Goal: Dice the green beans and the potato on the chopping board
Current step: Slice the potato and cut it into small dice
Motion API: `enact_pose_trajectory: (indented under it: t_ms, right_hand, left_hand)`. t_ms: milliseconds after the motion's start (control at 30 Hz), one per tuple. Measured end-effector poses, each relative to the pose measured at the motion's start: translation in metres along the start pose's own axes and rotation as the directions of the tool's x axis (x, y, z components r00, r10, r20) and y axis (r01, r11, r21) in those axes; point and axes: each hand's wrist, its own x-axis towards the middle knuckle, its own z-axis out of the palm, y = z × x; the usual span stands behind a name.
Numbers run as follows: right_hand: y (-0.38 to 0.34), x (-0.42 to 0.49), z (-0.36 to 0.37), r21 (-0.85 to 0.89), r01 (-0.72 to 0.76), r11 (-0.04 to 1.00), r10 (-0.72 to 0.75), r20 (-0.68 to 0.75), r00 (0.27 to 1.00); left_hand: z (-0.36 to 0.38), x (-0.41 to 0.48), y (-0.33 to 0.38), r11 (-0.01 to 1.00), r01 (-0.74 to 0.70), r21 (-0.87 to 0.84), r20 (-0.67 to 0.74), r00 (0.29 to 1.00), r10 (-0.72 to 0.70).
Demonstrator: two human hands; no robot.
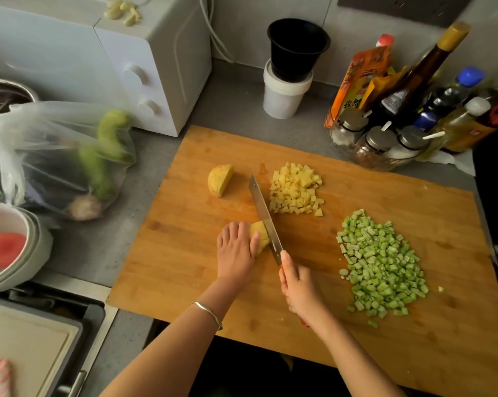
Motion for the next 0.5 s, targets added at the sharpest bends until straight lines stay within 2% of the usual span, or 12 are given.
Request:
enact_pose_trajectory:
  t_ms: [200, 500]
  right_hand:
    - [-0.008, -0.005, -0.011, 0.166, 0.026, 0.986, -0.024, -0.015, 1.0]
    - [-0.012, -0.018, -0.012, 0.172, 0.04, 0.984, -0.05, 0.059, 0.997]
  left_hand:
    - [-0.003, -0.006, -0.008, 0.997, -0.04, -0.068, -0.036, 0.999, 0.037]
    - [-0.002, -0.011, -0.01, 0.993, -0.063, -0.099, -0.099, 0.994, 0.053]
